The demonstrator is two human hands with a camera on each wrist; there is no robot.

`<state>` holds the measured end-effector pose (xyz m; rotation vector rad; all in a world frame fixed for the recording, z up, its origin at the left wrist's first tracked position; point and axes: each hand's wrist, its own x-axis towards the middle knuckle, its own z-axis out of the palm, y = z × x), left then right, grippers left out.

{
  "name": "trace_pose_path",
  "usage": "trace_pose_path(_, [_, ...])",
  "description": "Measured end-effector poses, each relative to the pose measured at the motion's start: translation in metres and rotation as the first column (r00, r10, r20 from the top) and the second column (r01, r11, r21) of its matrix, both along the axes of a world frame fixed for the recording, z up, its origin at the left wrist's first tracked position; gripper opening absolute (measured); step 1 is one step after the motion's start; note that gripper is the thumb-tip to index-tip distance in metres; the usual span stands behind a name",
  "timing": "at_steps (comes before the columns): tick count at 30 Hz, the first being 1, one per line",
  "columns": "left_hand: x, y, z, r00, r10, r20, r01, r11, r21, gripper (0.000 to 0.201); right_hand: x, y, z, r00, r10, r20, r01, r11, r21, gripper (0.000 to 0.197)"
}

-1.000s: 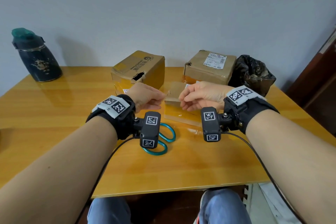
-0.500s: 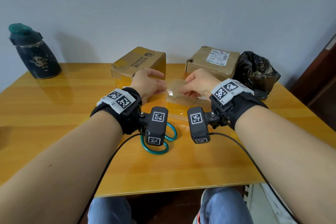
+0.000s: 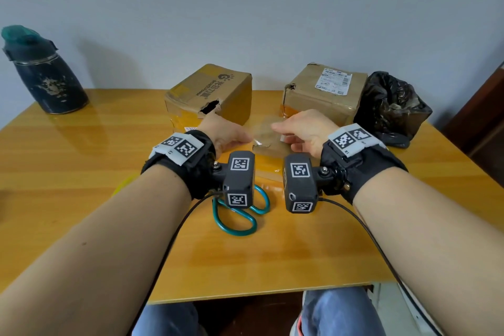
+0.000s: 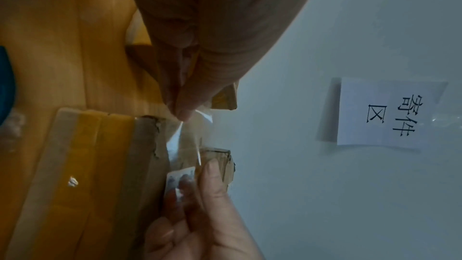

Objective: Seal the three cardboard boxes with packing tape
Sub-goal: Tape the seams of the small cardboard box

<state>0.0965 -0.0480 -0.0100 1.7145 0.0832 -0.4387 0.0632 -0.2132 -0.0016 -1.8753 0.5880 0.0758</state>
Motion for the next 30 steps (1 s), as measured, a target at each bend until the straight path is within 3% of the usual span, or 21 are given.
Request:
trace_pose_path(6, [0.002, 0.005, 0.005, 0.995, -0.095, -0.013, 0.094, 0.994, -0.053, 0.025, 0.0, 0.006, 0.003, 0.997, 0.046, 0.055, -0.041, 0.995, -0.092, 0.016])
trace_pose_path(14, [0.013, -0.004, -0.009, 0.998, -0.002, -0.064, 0.0, 1.0, -0.031, 0.008, -0.001, 0.01, -0.001, 0.997, -0.018, 0.071, 0.025, 0.996, -0.089, 0.019])
trace_pose_path(17, [0.017, -0.005, -0.013, 0.994, 0.047, -0.094, -0.051, 0.998, -0.035, 0.016, 0.0, 0.01, -0.003, 0.999, -0.023, 0.046, 0.027, 0.996, -0.084, 0.02])
trace_pose_path(20, [0.016, -0.009, -0.013, 0.994, 0.082, -0.069, -0.086, 0.995, -0.047, 0.003, 0.0, 0.013, -0.004, 0.997, -0.015, 0.076, 0.023, 0.994, -0.103, 0.016])
trace_pose_path(24, [0.015, -0.019, -0.02, 0.991, 0.123, 0.055, -0.125, 0.992, 0.037, 0.019, -0.001, 0.015, -0.005, 0.999, 0.053, -0.008, -0.054, 0.986, -0.155, 0.034])
trace_pose_path(27, [0.01, -0.021, -0.022, 0.993, 0.106, 0.05, -0.109, 0.992, 0.059, 0.004, -0.002, 0.014, -0.009, 0.998, 0.054, 0.011, -0.049, 0.96, -0.276, 0.035])
trace_pose_path(30, [0.009, -0.021, -0.024, 0.997, 0.075, 0.026, -0.077, 0.995, 0.061, 0.021, -0.003, 0.013, -0.013, 0.997, 0.048, 0.059, -0.023, 0.93, -0.368, 0.03])
